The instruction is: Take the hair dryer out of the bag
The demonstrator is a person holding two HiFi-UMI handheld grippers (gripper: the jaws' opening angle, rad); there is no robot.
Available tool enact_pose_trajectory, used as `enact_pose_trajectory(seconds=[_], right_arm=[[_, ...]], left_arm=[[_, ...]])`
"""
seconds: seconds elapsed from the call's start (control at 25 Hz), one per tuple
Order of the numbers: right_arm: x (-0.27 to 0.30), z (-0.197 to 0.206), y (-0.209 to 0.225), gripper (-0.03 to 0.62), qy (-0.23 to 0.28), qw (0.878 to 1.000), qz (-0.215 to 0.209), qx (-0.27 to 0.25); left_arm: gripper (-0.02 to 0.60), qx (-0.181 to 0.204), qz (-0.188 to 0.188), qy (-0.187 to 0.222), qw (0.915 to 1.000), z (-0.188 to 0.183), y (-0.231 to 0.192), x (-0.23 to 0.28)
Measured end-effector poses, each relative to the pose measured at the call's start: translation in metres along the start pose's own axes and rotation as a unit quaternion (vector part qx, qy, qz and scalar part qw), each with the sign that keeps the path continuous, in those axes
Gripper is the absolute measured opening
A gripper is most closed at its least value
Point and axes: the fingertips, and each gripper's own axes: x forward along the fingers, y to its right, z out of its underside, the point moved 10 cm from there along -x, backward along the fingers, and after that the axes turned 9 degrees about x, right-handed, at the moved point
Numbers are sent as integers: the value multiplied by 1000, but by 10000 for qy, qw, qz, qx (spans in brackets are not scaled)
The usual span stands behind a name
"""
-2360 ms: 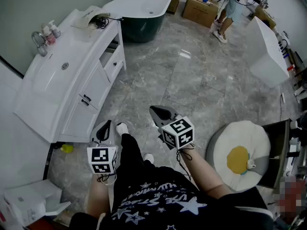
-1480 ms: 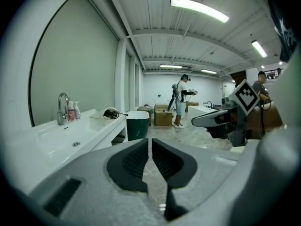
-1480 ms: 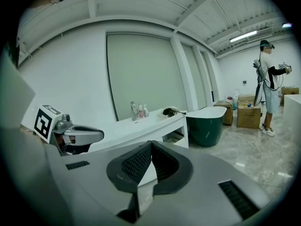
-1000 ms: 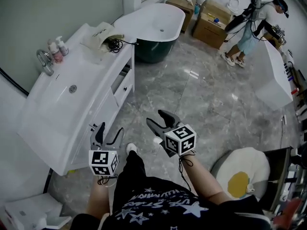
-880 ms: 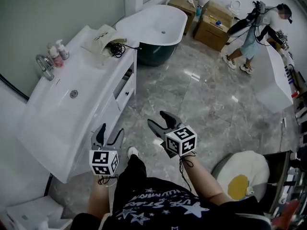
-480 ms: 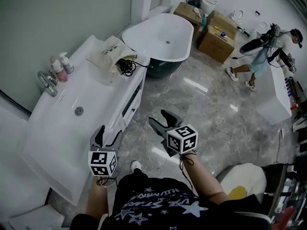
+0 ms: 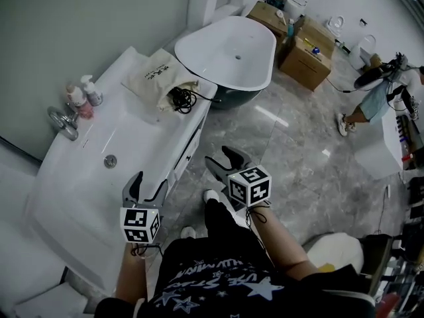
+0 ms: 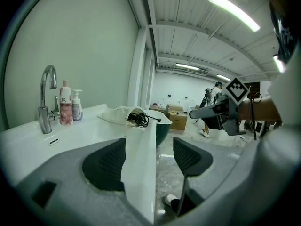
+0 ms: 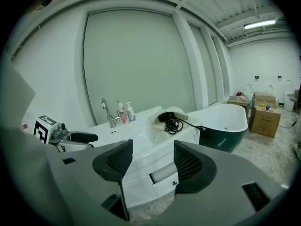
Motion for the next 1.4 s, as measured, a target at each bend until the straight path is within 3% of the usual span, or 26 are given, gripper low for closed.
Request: enact_pose_trajectory(seconds=[0.32,0.48,0.8,1.08,1.4], right_arm=[[84,-60,40,262,-140,9989,-294,-328],[136,-94,58,227,-473,9955,-524,-628],[220,-132,93,229,-1253,9828,-866,-1045],[273,-145,103,237,-1999,9650,-1065,-1318],[315,-149,102,270,-2749,9382,-1445,-1525]], left_arm=[[318,-10,-614,-55,9981,-23,-34,43],[318,12,-905,-149,9958,-44,-45,76],[318,60,-1255,-457,9910,-72,-64,154],[318,373,-1303,-956,9861,-78,-73,212],[311,328,-1389,-1432,9793,-70,-89,272]])
